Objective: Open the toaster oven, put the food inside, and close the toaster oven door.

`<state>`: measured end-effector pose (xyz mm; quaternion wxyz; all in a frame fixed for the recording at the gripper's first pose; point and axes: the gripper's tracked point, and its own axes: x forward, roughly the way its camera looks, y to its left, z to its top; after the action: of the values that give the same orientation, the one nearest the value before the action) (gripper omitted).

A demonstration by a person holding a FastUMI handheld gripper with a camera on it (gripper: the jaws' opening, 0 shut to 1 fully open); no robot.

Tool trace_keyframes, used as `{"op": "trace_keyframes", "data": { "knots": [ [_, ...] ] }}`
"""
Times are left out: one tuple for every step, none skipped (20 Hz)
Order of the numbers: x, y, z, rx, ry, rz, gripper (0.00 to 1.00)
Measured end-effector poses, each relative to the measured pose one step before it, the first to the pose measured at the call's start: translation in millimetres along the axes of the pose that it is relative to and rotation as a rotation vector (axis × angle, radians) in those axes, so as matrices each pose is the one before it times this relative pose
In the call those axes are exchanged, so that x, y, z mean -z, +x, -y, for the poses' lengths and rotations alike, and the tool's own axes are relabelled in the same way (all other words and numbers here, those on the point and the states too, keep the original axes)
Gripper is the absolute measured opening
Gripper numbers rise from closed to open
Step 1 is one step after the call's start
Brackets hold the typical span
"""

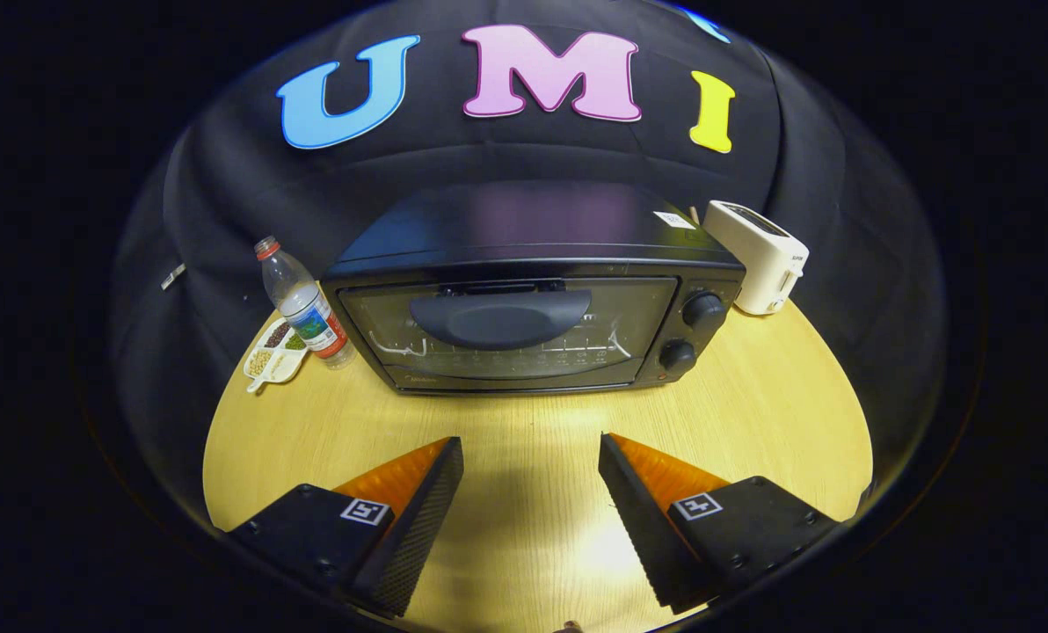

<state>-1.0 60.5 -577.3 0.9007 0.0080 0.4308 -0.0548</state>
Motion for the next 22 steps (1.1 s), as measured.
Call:
{"op": "trace_keyframes", "data": {
  "knots": [
    [-5.07, -5.26, 3.26, -0.00021, 0.00293, 0.0139, 1.0],
    [-6.47, -7.92, 4.5, 0.00191, 0.00235, 0.02192, 1.0],
    [-8.78, -10.84, 6.85, 0.00453, -0.00182, 0.02808, 1.0],
    [-12.44, -11.01, 7.39, 0.0085, -0.00439, 0.03825, 1.0],
    [-16.13, -11.31, 10.73, 0.01348, -0.00598, 0.03851, 1.0],
    [-16.79, -12.13, 11.57, 0.01562, -0.00161, 0.03561, 1.0],
    [-17.78, -11.0, 12.21, 0.01791, 0.00181, 0.03285, 1.0],
    [-21.22, -13.74, 12.59, 0.01561, 0.01102, 0.03686, 1.0],
    [-23.88, -11.36, 10.33, 0.00959, 0.01569, 0.0415, 1.0],
    [-26.98, -9.07, 10.23, 0.00751, 0.01836, 0.04254, 1.0],
    [-25.65, -9.25, 7.18, 0.00183, 0.00819, 0.04117, 1.0],
    [-27.2, -10.08, 7.29, 0.00122, -0.00691, 0.04892, 1.0],
    [-27.92, -8.74, 6.23, 0.00148, -0.01048, 0.04657, 1.0],
    [-29.71, -7.47, 5.82, 0.00052, -0.00993, 0.05556, 1.0],
    [-26.17, -5.98, 3.11, -0.005, -0.00719, 0.05204, 1.0],
    [-24.57, -4.95, 1.99, -0.00605, -0.00175, 0.0424, 1.0],
    [-19.84, -4.33, 3.14, -0.00707, -0.00267, 0.03254, 0.99],
    [-16.94, -1.66, 2.15, -0.00978, -0.00842, 0.02876, 0.99],
    [-16.62, -0.75, 3.61, -0.006, -0.00923, 0.02825, 0.99],
    [-14.81, -0.58, 4.33, -0.0062, -0.00987, 0.02276, 0.99],
    [-13.54, -1.85, 1.34, -0.00666, 0.0069, 0.01938, 0.99],
    [-16.59, -2.2, -2.96, -0.02112, 0.01786, 0.03329, 0.99]
  ]
}}
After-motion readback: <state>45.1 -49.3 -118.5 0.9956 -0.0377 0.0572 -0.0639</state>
